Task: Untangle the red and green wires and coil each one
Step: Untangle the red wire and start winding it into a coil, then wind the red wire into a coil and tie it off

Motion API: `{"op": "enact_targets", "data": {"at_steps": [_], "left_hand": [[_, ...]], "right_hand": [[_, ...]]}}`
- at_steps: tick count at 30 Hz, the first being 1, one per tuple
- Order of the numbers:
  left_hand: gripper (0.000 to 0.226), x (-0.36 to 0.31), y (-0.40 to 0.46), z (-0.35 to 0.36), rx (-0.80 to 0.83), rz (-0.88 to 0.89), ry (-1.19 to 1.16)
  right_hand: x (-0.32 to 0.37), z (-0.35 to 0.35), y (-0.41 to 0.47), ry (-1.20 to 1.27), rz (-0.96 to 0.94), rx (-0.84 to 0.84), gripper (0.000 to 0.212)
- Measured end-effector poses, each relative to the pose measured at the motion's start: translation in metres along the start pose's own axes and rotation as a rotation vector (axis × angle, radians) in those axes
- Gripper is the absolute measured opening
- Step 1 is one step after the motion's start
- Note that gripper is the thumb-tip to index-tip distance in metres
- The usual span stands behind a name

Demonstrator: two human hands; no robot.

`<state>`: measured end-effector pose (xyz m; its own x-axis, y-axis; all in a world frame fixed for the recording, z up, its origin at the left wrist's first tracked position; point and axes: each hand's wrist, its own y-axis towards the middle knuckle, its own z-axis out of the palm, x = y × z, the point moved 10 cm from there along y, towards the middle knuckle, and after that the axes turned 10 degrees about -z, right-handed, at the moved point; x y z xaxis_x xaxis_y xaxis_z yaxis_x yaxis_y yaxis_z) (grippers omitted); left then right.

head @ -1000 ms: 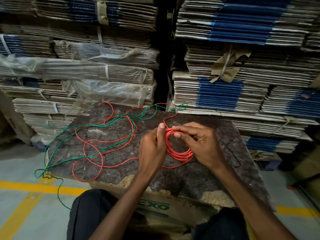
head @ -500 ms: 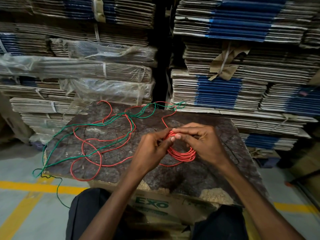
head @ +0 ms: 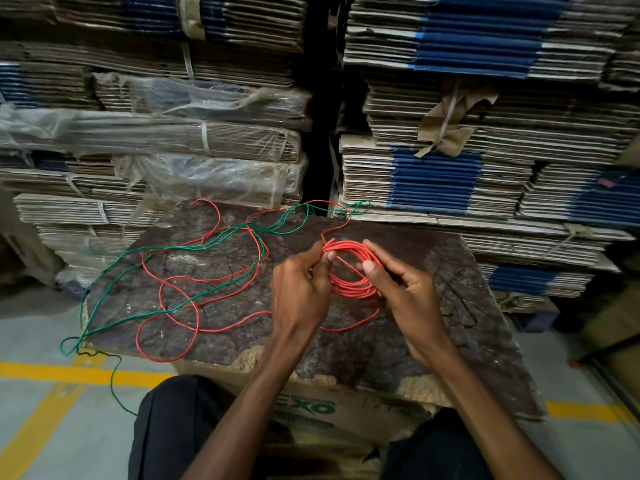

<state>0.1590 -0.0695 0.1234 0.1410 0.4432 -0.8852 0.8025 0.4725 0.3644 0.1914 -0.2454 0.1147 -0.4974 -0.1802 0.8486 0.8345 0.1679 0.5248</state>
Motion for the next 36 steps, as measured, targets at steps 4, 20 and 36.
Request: {"op": "enact_targets", "data": {"at_steps": [4,20,36], "left_hand": [[0.037,0.02,-0.002,0.008,0.006,-0.125,-0.132],[0.03,0.005,-0.008,0.018,0.608,-0.278,-0.294],[0.031,0.0,-0.005,0.061,0.833,-0.017,0.06]], "right_hand": [[0.003,-0.004,-0.002,0.049,-0.013,-0.081,0.038],[0.014,-0.011,0.017,-0.293,-0.118,0.135,0.032],[0.014,-0.018,0.017,-0.402,-0.136,0.195,0.029]]}}
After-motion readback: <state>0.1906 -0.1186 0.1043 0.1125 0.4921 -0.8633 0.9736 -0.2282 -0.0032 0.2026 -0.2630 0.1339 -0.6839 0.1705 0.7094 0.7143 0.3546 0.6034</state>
